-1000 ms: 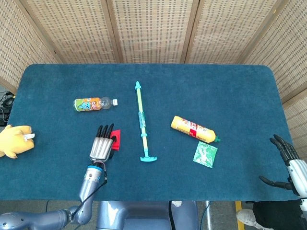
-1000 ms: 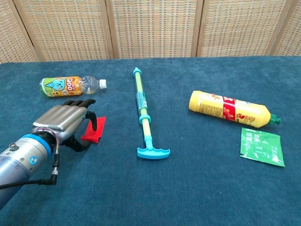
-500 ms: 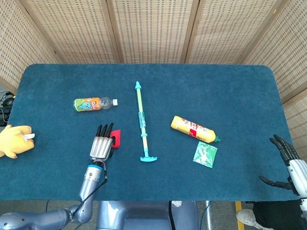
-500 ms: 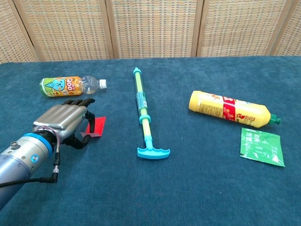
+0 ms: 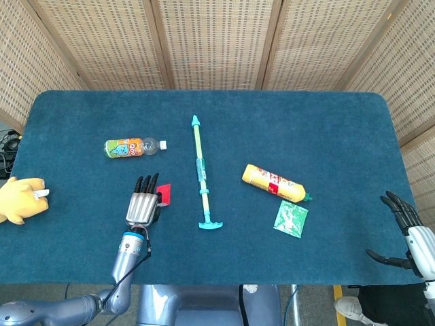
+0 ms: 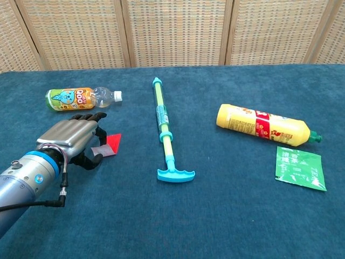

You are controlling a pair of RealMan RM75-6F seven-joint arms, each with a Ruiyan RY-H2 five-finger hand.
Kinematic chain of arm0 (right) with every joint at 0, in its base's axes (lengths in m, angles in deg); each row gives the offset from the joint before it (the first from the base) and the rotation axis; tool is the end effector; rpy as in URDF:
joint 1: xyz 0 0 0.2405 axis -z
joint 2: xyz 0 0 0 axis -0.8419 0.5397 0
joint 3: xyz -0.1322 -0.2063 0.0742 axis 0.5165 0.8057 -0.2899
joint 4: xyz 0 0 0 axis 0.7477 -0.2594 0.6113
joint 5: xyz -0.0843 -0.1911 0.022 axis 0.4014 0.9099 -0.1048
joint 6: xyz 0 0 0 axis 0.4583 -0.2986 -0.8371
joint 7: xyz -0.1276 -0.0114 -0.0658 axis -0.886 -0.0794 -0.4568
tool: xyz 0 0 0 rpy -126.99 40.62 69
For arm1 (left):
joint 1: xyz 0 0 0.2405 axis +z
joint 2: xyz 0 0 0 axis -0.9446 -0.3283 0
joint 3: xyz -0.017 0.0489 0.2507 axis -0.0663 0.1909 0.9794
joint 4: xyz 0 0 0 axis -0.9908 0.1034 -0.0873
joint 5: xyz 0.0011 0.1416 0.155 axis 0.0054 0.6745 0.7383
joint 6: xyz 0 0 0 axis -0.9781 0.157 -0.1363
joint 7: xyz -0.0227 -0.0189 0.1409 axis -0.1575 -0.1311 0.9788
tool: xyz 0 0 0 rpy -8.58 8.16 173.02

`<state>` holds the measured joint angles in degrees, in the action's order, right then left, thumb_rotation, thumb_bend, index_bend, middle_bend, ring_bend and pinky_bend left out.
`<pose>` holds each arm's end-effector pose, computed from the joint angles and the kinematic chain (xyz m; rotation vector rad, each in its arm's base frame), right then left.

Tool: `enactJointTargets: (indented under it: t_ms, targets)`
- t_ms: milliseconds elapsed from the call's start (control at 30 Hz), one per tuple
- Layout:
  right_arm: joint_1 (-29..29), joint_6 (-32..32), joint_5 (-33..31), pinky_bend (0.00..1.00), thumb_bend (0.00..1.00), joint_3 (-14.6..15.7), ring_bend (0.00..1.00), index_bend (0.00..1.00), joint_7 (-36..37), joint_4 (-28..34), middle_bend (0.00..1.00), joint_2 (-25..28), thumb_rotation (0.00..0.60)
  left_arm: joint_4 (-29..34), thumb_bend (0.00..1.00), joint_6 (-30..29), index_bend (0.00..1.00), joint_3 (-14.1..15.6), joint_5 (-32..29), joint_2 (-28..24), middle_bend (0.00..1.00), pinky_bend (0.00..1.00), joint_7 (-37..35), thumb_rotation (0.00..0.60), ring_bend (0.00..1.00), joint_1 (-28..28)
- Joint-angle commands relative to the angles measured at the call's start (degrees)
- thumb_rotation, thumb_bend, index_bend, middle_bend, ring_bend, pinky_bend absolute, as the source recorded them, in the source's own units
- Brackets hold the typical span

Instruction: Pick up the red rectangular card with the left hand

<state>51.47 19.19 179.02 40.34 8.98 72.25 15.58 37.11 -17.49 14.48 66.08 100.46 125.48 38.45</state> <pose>-0.3211 -0.1747 0.1945 1.3772 -1.2142 1.2466 -0.1738 0.2979 -0.0953 -1.6435 -0.8831 -0.7435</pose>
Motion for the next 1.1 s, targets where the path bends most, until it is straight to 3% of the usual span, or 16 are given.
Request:
enactJointTargets:
  t_ms: [33,400,1100]
  targets:
    - [0.0,0.0,0.0,0.00,0.00,0.0,0.00,0.00,0.0,0.0,0.00,0.0,0.600,-0.1,0.48,0.0,0.66,0.0,0.0,0.1,0.00,0.00,-0.1,0.600,0.00,0.0]
    - [-0.1,-0.3,-0.2,0.00,0.00,0.0,0.00,0.00,-0.1,-0.2,0.00,-0.1,0.600,-1.4,0.48,0.3,0.66,-0.9,0.2,0.4,0.00,0.00,-1.1,0.600,0.00,-0.5]
    - [-1.1,-3.6,-3.2,0.00,0.00,-0.8,0.00,0.00,-2.0,-0.4,0.00,-0.8,0.600,-7.6,0.48,5.4,0.67,-10.0,-3.8,-0.3,0.00,0.00,-4.1,0.600,0.00,-7.8]
